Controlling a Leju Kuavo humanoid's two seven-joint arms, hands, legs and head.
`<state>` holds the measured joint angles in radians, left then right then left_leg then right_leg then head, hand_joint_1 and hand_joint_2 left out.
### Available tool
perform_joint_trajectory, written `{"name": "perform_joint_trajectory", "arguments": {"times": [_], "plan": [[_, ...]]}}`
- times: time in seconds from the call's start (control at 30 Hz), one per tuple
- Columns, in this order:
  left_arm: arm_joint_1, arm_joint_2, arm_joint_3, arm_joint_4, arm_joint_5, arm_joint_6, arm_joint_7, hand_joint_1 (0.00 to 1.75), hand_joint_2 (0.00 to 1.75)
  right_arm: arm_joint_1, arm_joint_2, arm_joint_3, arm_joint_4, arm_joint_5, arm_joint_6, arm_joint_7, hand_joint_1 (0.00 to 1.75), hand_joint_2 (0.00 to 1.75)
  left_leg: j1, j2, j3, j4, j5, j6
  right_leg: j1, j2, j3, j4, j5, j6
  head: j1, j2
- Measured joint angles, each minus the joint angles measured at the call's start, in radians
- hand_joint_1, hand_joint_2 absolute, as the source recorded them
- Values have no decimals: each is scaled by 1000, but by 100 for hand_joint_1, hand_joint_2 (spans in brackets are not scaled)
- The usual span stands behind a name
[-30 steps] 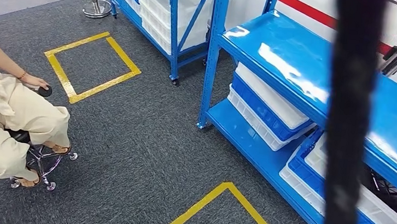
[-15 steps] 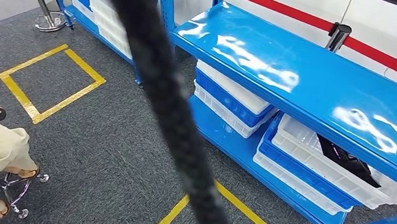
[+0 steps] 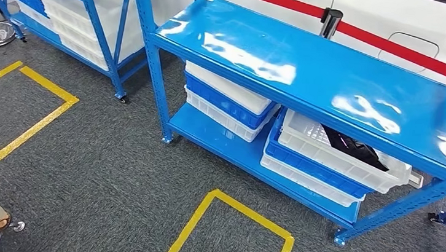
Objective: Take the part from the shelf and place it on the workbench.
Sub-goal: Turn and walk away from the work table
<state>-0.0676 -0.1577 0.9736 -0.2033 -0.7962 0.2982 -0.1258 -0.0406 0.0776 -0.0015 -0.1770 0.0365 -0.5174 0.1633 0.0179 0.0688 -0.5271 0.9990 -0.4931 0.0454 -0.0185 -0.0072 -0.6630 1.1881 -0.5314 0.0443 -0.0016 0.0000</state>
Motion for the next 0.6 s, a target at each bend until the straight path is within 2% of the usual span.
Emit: {"name": "perform_joint_trajectory", "arguments": {"times": [0.07,0.1,0.13,0.17,0.2,0.23,0.27,0.3,0.33,0.37,0.4,0.43,0.47,0.5,0.53,0.57,0.6], "plan": [[0,0,0,0,0,-2,0,0,0,-1,-1,-1,0,0,0,0,0,0,-4,20,7,2,-7,-10,1,-51,78,-137,42,3,1,0],[0,0,0,0,-1,-3,-1,0,0,-2,-2,-1,0,0,0,0,0,0,-7,28,11,2,-11,-17,3,-68,99,-173,52,-1,0,0],[-1,0,0,0,-1,-3,-1,0,0,-3,-1,-1,0,0,0,0,0,0,-9,37,15,2,-14,-23,6,-74,102,-184,56,-8,0,0],[-3,0,0,0,-1,-3,-1,0,0,-3,-2,-1,0,0,0,0,0,0,-9,48,20,1,-17,-30,9,-63,100,-184,58,-13,-1,0],[-5,0,0,0,-1,-3,-1,0,0,-3,-2,-1,0,0,0,0,0,0,-6,52,24,2,-20,-36,4,-50,100,-185,59,-21,-2,0],[-7,0,0,0,-1,-3,-1,0,0,-3,-2,-1,0,0,0,0,0,0,-2,41,24,11,-30,-42,-1,-38,102,-187,61,-27,-3,0],[-8,0,-1,0,-1,-4,-2,0,0,-4,-2,-2,0,0,0,0,0,0,1,19,16,37,-51,-48,-6,-26,105,-189,64,-36,-5,0],[-7,0,-1,0,-1,-4,-2,0,0,-4,-2,-2,0,0,0,0,0,0,3,-12,-4,86,-83,-52,-11,-15,107,-190,67,-43,-7,0],[-6,0,0,0,-1,-4,-2,0,0,-4,-2,-2,0,0,0,0,0,0,3,-41,-33,153,-121,-54,-8,-4,106,-190,68,-47,-9,0],[-3,0,0,0,-1,-4,-3,0,0,-4,-1,-2,0,0,0,-1,0,0,3,-58,-68,225,-154,-54,-7,8,105,-190,70,-52,-9,0],[-1,0,0,0,-1,-4,-3,0,0,-3,0,-2,0,-1,1,-1,0,0,3,-65,-95,279,-171,-55,-5,22,104,-189,70,-53,-9,0],[1,0,0,0,0,-4,-3,0,0,-1,0,-2,0,-1,1,-1,0,0,3,-68,-109,300,-167,-54,-4,36,104,-189,71,-53,-9,0],[1,1,0,0,0,-3,-3,0,0,0,0,-2,0,0,2,-1,0,0,4,-70,-105,280,-142,-53,-4,50,105,-188,71,-54,-9,0],[1,1,0,0,0,-3,-3,0,0,0,0,-2,0,0,4,-1,0,0,5,-77,-82,223,-102,-50,-4,64,107,-187,71,-53,-9,0],[1,2,0,0,1,-2,-3,0,0,1,1,-2,0,0,6,-1,0,0,7,-96,-52,150,-62,-47,-3,76,107,-186,71,-53,-9,0],[1,2,0,0,1,-2,-3,0,0,0,1,-2,0,1,7,-1,0,0,8,-115,-26,85,-34,-44,0,87,106,-184,71,-50,-9,0],[0,3,0,0,2,-1,-3,0,0,-1,2,-2,0,2,9,-2,0,0,8,-130,-8,41,-17,-42,2,97,104,-182,71,-46,-8,0]]}}
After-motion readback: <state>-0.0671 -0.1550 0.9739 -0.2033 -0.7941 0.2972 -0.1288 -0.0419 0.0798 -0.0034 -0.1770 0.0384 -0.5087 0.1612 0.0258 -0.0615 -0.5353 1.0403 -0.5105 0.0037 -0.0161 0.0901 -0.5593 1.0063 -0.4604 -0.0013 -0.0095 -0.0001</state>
